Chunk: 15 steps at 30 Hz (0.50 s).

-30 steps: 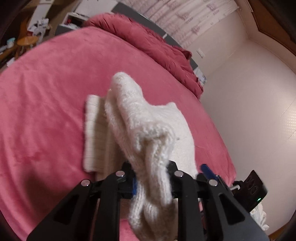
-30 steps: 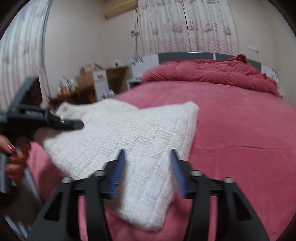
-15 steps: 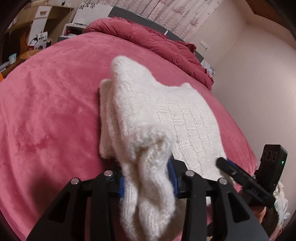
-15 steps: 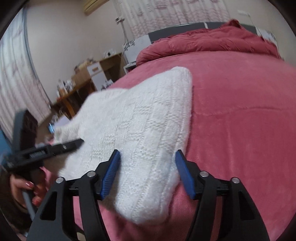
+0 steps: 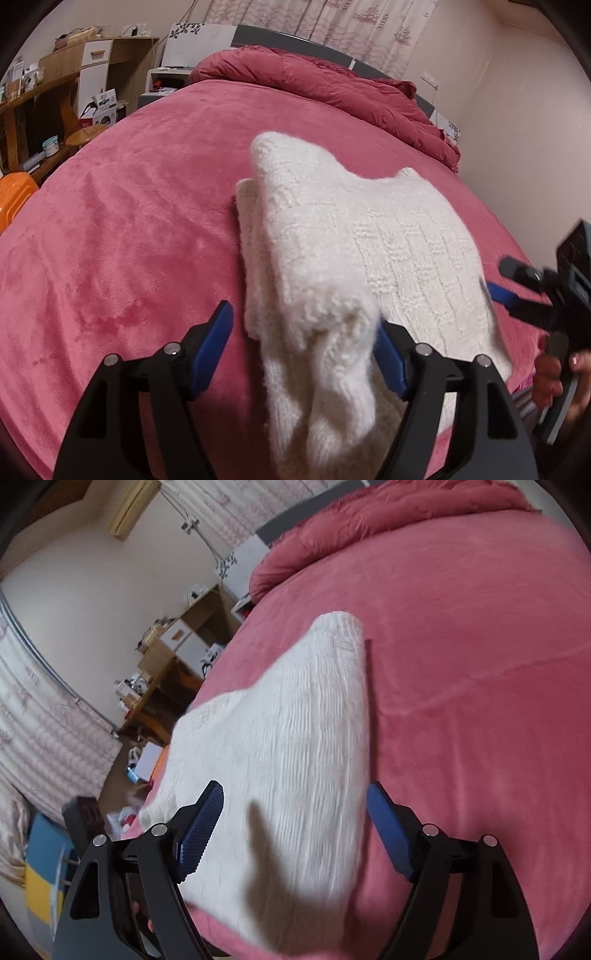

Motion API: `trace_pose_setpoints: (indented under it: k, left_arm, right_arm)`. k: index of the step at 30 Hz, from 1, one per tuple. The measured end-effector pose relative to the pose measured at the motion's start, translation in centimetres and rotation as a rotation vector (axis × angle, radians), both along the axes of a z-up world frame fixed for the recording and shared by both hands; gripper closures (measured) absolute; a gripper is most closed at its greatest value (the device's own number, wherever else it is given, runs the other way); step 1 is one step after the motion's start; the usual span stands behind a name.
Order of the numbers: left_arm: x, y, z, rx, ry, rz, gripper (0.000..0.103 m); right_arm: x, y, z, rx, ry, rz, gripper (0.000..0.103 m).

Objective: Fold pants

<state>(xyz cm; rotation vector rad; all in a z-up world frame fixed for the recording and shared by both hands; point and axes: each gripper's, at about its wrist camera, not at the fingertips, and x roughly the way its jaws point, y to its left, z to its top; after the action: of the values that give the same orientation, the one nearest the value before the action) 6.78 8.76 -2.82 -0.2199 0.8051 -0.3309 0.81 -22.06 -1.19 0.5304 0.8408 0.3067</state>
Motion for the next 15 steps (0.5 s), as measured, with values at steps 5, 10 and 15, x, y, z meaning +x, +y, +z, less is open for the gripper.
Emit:
trace_pose_setpoints:
  k: [5, 10, 15]
  left_arm:
    - [1.1, -0.3, -0.6, 0.033, 0.002, 0.010, 0.021]
    - [1.6, -0.6, -1.0, 0.039, 0.008, 0.022, 0.015]
    - [2.2, -1.4, -0.8, 0.024, 0.002, -0.022, 0.037]
  right_arm:
    - [4.6, -0.1, -2.1, 0.055, 0.084, 0.094, 0.017]
    - [6.6, -0.2, -4.7, 0.167, 0.120, 0.110, 0.018]
    - [6.7, 0.5, -3.1, 0.153, 0.039, 0.145, 0.051]
